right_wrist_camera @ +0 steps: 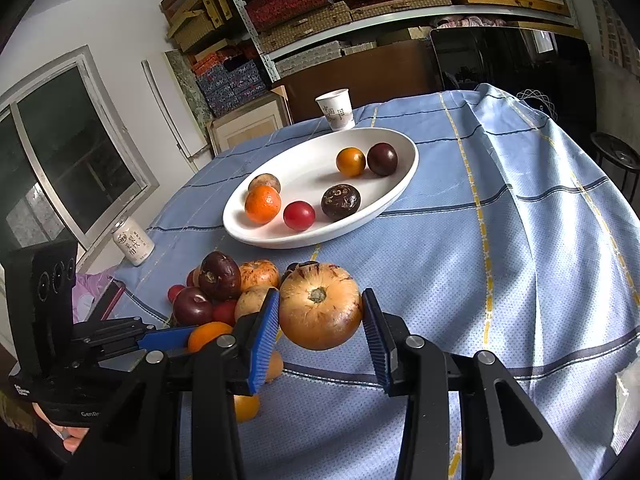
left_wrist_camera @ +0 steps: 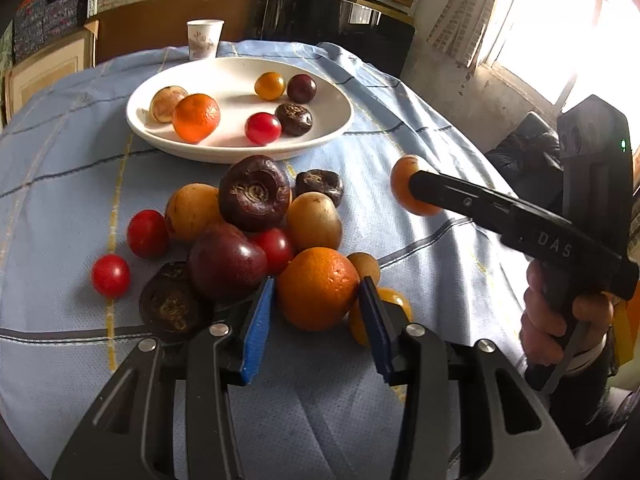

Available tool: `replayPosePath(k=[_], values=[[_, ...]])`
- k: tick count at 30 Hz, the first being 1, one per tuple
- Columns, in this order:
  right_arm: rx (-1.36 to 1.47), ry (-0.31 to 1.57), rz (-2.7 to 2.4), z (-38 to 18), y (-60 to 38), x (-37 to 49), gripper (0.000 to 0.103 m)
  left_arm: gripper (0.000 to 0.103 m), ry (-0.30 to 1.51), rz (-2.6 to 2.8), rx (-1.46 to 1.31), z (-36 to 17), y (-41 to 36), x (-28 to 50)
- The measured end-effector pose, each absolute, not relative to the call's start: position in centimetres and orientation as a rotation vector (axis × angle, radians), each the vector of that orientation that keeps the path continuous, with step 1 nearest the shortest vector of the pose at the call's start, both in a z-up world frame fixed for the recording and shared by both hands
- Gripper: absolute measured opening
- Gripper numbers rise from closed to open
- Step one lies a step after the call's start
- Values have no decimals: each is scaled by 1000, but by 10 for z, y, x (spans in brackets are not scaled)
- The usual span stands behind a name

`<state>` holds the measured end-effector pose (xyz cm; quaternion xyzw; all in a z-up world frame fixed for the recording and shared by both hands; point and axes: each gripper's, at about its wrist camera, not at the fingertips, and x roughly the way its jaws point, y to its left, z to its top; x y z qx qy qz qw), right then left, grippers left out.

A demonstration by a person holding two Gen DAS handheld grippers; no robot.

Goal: Organize fruits
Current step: 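Carry both held fruits over the white plate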

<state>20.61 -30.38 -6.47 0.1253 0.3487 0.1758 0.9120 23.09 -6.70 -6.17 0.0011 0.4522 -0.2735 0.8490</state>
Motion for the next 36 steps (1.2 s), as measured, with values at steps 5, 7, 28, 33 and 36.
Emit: replayPosePath(k=[5, 7, 28, 33, 36], values=[[262, 717, 362, -64, -306, 205, 42, 45, 986, -587, -37, -65, -70, 239], [262, 717, 361, -64, -306, 205, 42, 46, 992, -585, -36, -65, -72, 240], [254, 688, 350, -62, -308, 200, 42, 44, 898, -482, 3, -44, -72, 212], [265, 689, 381, -59, -303, 201, 42, 44, 859, -467, -12, -28, -54, 207], [266, 689, 403, -53, -299, 203, 42, 44, 831, -446, -27, -17, -37, 209]])
